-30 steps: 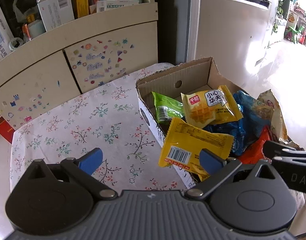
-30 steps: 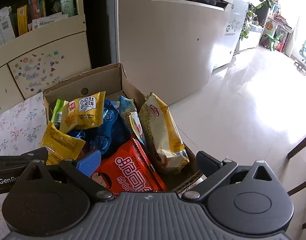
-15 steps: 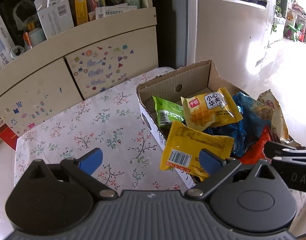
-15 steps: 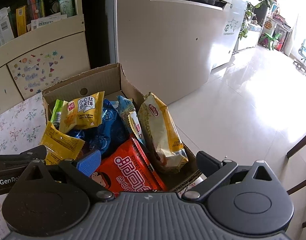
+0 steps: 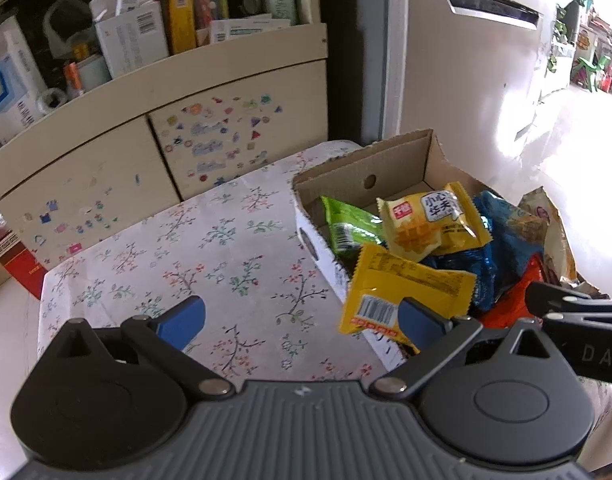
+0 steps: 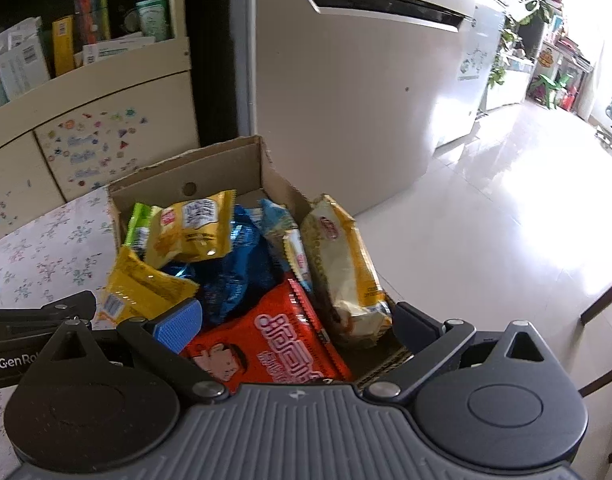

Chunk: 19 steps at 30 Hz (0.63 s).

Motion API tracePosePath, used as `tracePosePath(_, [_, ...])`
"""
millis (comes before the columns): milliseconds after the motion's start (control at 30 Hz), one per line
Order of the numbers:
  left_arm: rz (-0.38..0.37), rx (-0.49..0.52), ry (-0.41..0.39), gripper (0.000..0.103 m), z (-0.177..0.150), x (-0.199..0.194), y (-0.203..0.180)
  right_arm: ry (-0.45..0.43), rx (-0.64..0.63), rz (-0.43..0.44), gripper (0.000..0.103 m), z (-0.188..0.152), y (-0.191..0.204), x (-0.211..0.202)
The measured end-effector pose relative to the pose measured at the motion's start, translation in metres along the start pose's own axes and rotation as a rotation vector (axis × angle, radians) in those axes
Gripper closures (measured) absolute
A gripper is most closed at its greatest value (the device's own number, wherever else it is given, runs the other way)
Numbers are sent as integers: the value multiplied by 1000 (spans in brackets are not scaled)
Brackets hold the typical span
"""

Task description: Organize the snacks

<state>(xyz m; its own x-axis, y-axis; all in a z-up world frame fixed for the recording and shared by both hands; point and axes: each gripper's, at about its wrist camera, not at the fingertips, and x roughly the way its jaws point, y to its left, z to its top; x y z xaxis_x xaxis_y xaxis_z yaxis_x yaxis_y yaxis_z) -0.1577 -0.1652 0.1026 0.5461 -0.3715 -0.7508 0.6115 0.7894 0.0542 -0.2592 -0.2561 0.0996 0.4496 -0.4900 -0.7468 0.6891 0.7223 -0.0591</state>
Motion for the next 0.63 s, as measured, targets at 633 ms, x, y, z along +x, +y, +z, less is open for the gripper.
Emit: tracePosePath(633, [95,-99,28,1,-36,-17,72,-34,-135,136,0,-16,69,-12])
